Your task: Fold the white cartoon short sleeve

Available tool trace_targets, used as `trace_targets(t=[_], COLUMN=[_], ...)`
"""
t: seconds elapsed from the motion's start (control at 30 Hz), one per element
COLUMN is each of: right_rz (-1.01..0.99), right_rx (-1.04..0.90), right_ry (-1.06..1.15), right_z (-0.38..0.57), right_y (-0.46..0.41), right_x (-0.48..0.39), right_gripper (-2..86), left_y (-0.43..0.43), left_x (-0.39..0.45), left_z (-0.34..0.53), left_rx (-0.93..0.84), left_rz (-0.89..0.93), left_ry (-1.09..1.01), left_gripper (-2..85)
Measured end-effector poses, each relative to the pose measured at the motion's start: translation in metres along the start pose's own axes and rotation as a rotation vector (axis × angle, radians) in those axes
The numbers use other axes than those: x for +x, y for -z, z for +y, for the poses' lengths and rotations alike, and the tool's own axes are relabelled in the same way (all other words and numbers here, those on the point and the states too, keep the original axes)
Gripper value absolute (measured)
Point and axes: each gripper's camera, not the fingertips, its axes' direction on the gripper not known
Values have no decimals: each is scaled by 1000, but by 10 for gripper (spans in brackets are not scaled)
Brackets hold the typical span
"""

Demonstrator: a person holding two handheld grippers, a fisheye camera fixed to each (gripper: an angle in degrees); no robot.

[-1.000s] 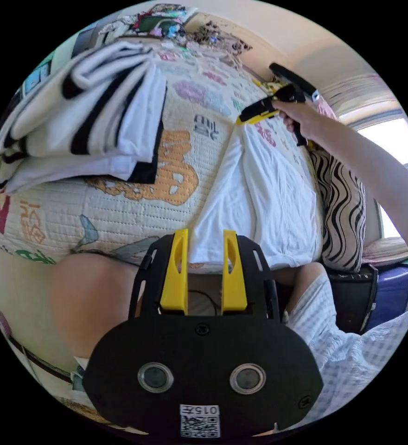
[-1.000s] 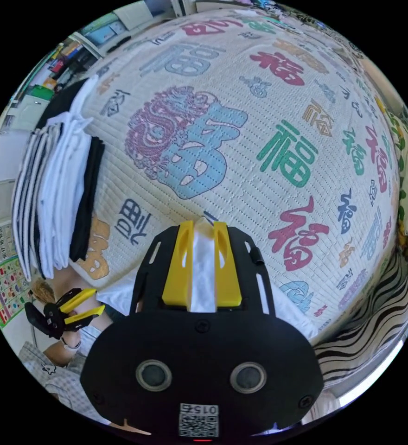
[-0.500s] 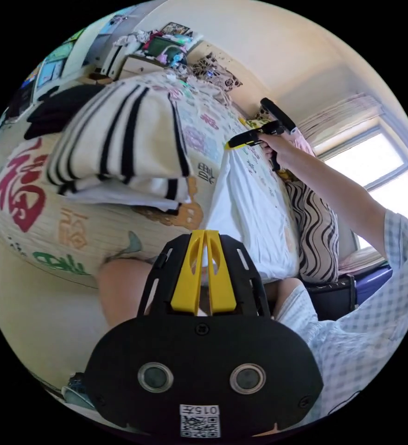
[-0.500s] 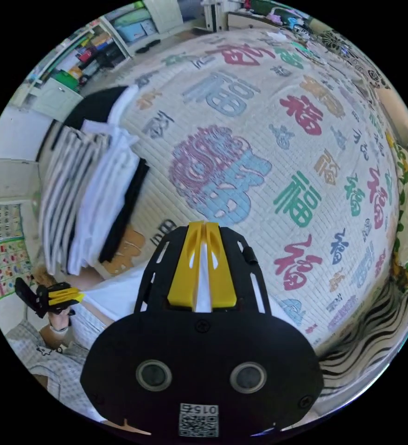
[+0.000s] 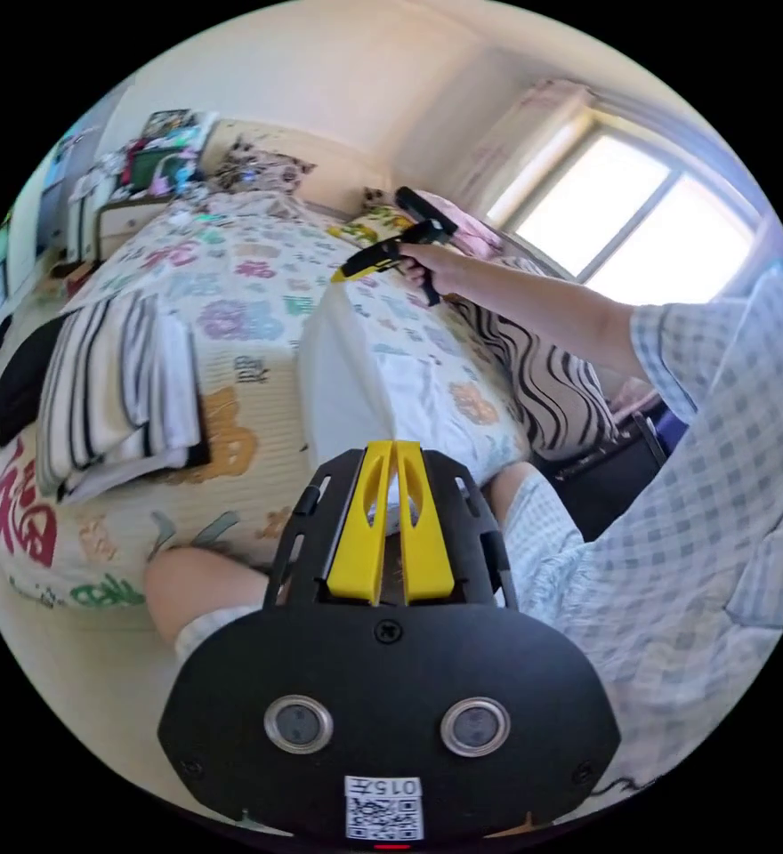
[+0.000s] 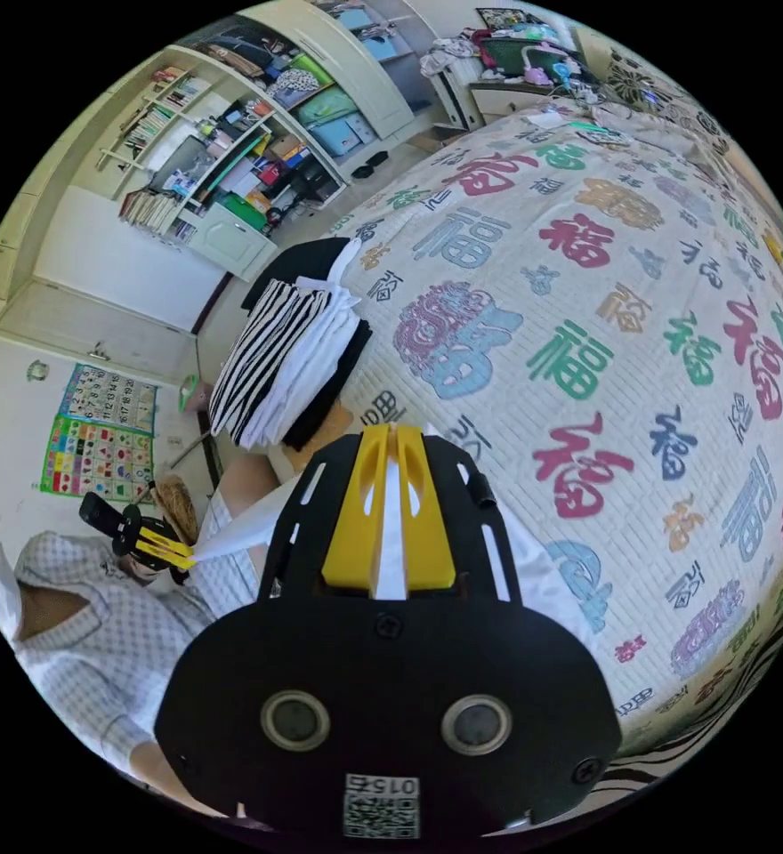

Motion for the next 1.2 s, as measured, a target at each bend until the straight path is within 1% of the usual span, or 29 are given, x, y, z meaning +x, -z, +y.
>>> trace_targets(t=[0.07, 0.1, 0.17, 0.2, 0.27, 0.47, 0.57, 0.67, 0.73, 0.8, 0.87, 0.93, 0.97, 1.03, 1.07, 1.13, 1.2], right_rz=[-22, -24, -35, -38, -50, -170, -192, -208, -197, -236, -283, -281, -271, -262, -257, -237, -221], right_rx=[30, 37, 58, 63, 79, 129, 159, 217, 290, 369, 447, 453, 434, 398, 372, 340, 323], right_ry=[-23, -31, -72, -82, -129, -251, -263, -313, -364, -409, -426, -419, -421, -416, -410, -415, -430], right_z=[41, 51, 91, 101, 140, 220, 248, 273, 291, 310, 334, 347, 352, 356, 357, 357, 357], right_y=[31, 38, 61, 66, 80, 91, 97, 107, 118, 129, 141, 146, 148, 150, 151, 152, 153], right_x=[30, 38, 72, 81, 118, 203, 228, 250, 260, 267, 269, 265, 262, 258, 256, 255, 257], right_gripper=[2, 2, 3, 3, 3, 2, 2, 3, 5, 12, 29, 53, 67, 84, 90, 97, 103], left_y=[-48, -62, -120, -136, -196, -323, -366, -408, -429, -442, -445, -441, -433, -422, -419, -424, -434], left_x=[45, 56, 93, 102, 133, 184, 195, 191, 181, 169, 155, 145, 137, 121, 108, 83, 54], left_z=[-18, -22, -38, -42, -53, -80, -96, -109, -116, -125, -140, -156, -170, -199, -222, -264, -308], left_rx=[-48, -63, -129, -148, -220, -379, -403, -442, -481, -522, -525, -514, -480, -426, -417, -461, -458], left_rz=[24, 39, 98, 107, 110, 144, 149, 100, 114, 165, 287, 366, 415, 444, 466, 437, 322], left_ry=[-127, -157, -252, -276, -364, -491, -526, -511, -483, -444, -425, -435, -450, -479, -530, -567, -593], left_gripper=[-7, -7, -8, -8, -8, -7, -5, 3, 21, 55, 73, 77, 78, 82, 87, 103, 119])
